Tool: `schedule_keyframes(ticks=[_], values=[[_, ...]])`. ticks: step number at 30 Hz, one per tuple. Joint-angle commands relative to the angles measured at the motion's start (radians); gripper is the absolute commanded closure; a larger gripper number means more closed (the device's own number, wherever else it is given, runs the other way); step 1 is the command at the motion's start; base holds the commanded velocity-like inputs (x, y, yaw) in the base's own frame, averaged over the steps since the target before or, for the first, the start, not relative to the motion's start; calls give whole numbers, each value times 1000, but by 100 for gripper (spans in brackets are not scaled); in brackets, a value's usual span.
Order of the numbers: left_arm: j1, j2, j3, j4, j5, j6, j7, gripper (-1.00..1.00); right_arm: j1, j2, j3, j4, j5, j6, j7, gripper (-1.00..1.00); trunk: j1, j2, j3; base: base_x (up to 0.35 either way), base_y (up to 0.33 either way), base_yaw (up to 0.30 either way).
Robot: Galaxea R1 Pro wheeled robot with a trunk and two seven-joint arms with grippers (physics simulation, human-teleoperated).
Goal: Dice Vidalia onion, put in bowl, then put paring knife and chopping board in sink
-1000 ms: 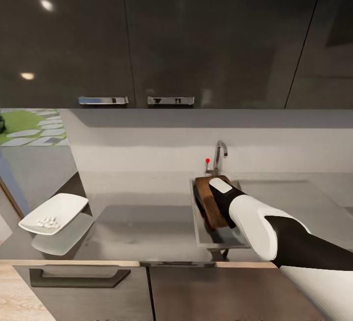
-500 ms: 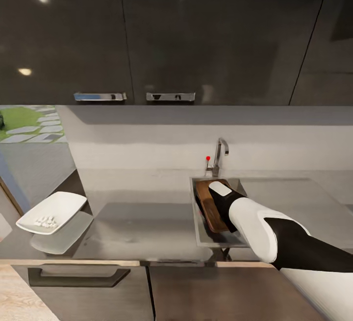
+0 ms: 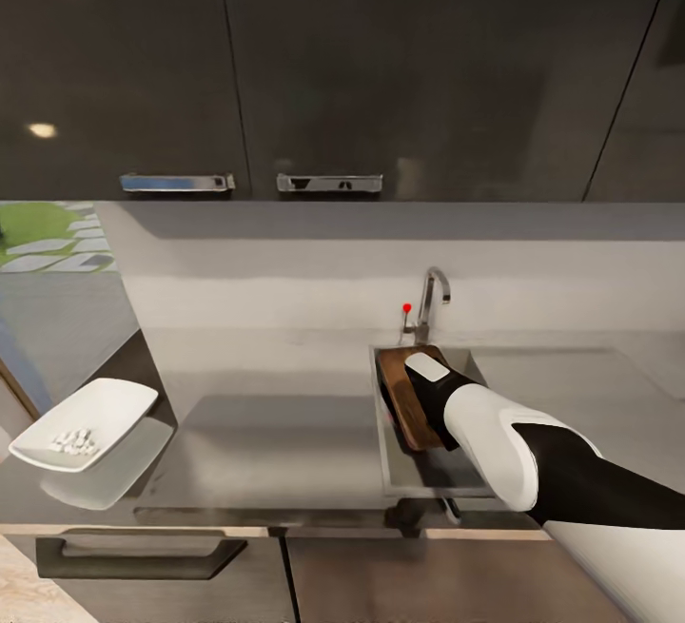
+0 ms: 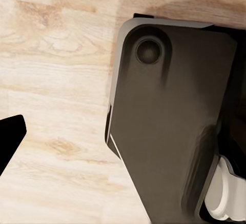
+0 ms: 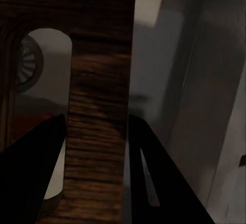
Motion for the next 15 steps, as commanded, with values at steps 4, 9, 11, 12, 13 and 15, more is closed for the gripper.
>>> schedule_keyframes(ticks=[4, 9, 11, 12, 13, 15], values=[[-2, 0, -8, 4, 6, -6, 1, -100, 0, 0, -7, -2, 4, -9, -3, 100, 1, -2, -9, 6, 0, 0], [-2, 0, -8, 4, 6, -6, 1, -100, 0, 0, -6, -2, 3, -7, -1, 100, 1, -2, -17, 0, 0, 0], [-2, 0, -8, 4, 6, -6, 1, -100, 0, 0, -6, -2, 3, -6, 0, 100, 1, -2, -20, 0, 0, 0], [-2, 0, -8, 4, 6, -6, 1, -100, 0, 0, -6, -2, 3, -6, 2, 100, 1, -2, -22, 0, 0, 0], [-2, 0, -8, 4, 6, -6, 1, -100, 0, 0, -6, -1, 3, -6, 10, 100, 1, -2, -23, 0, 0, 0], [-2, 0, -8, 5, 6, -6, 1, -100, 0, 0, -7, -1, 3, -5, 38, 100, 1, -2, -26, 0, 0, 0]])
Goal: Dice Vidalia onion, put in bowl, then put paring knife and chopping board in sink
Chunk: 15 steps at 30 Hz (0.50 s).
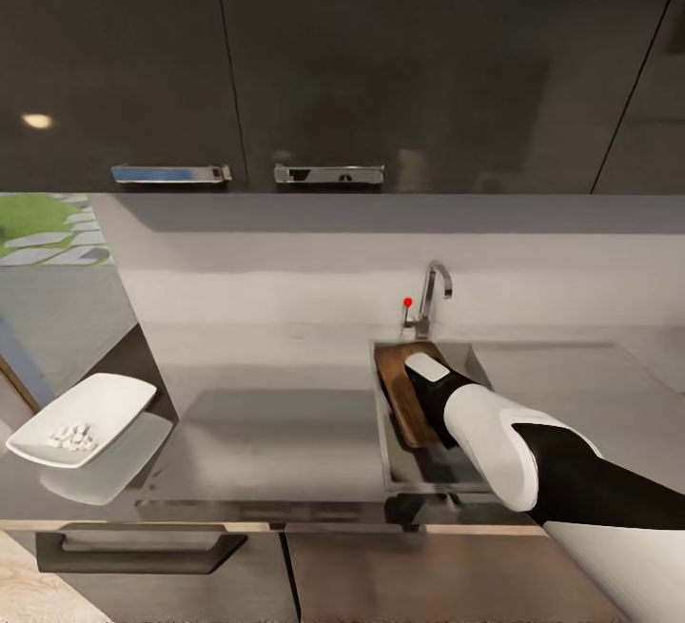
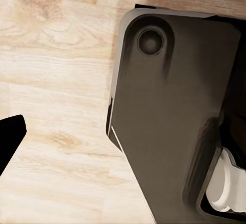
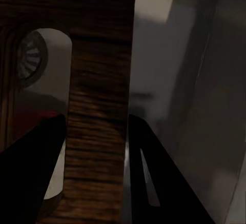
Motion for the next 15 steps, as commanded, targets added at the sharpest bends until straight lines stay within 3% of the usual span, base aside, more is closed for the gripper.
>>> schedule_keyframes(ticks=[1, 4, 11, 15], values=[[-2, 0, -8, 4, 6, -6, 1, -100, 3, 0, -10, 0, 5, -12, 12, 100, 1, -2, -4, 0, 0, 0], [-2, 0, -8, 4, 6, -6, 1, -100, 21, 0, -11, -1, 4, -11, 24, 100, 1, -2, -7, 0, 0, 0], [-2, 0, -8, 4, 6, -6, 1, -100, 39, -35, -11, -1, 1, -12, 39, 100, 1, -2, -8, 0, 0, 0], [-2, 0, -8, 3, 6, -6, 1, -100, 42, -60, -10, -1, -43, -12, 40, 100, 1, -2, -8, 0, 0, 0]])
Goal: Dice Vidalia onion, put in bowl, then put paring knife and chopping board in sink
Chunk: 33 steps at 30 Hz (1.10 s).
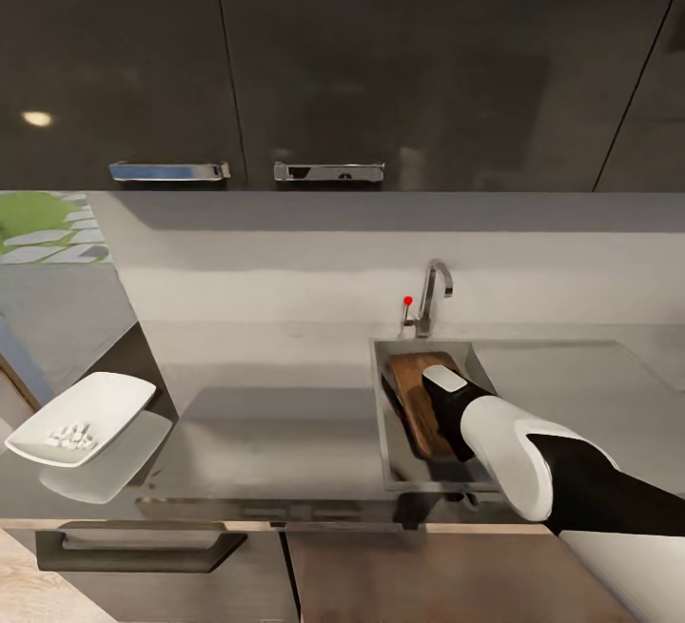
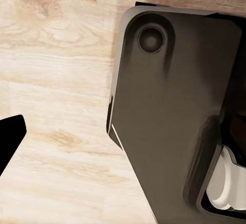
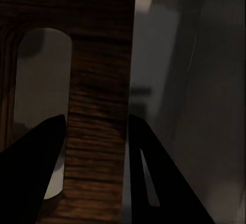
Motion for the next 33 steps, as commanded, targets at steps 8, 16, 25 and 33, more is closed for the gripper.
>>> schedule_keyframes(ticks=[8, 16, 25, 33], values=[[-2, 0, -8, 4, 6, -6, 1, -100, 1, -3, -3, 0, -12, -10, 0, 100, 1, -2, -2, 29, 0, 0], [-2, 1, -8, 4, 6, -6, 1, -100, 35, -2, -3, 0, -14, -11, 49, 100, 1, -2, -2, 138, 0, 0], [-2, 1, -8, 4, 6, -6, 1, -100, 84, -2, -3, -1, -15, -15, 54, 100, 1, -2, -2, 8, 0, 0], [-2, 1, -8, 4, 6, -6, 1, -100, 96, -3, -4, -1, -15, -16, 62, 100, 1, -2, -2, 0, 0, 0]])
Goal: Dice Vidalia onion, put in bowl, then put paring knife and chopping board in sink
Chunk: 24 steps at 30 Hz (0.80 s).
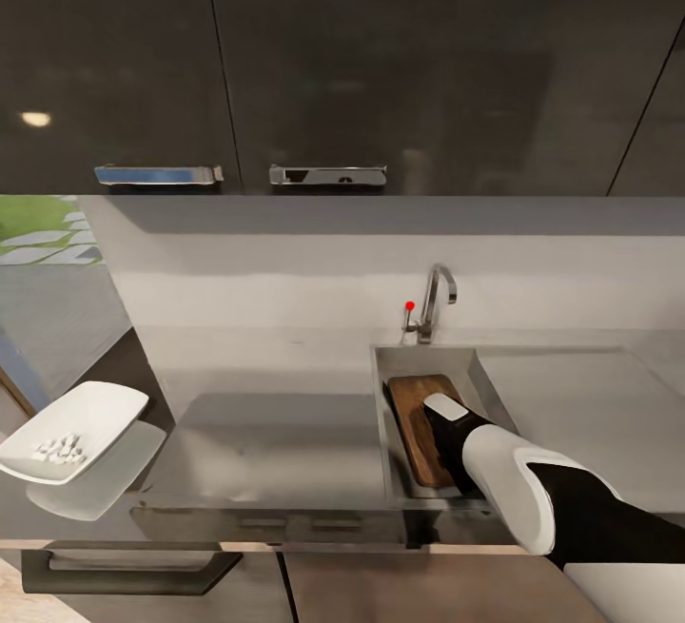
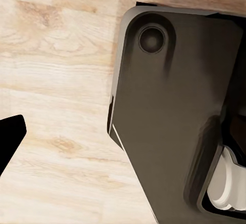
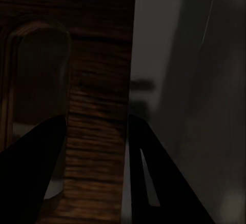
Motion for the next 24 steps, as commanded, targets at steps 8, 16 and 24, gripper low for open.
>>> schedule_keyframes(ticks=[8, 16, 24], values=[[-2, -1, -8, 4, 6, -6, 1, -100, -1, -1, -7, -1, 2, -10, -1, -100, 1, -2, -2, 0, 0, 0], [-2, 0, -8, 4, 6, -6, 1, -100, -1, 0, -6, -2, 1, -10, -1, -100, 1, -2, -2, 0, 0, 0], [-2, -2, -8, 4, 6, -6, 1, -100, -1, 32, -2, -97, 2, -4, -10, -100, 1, -2, -2, 0, 0, 0]])
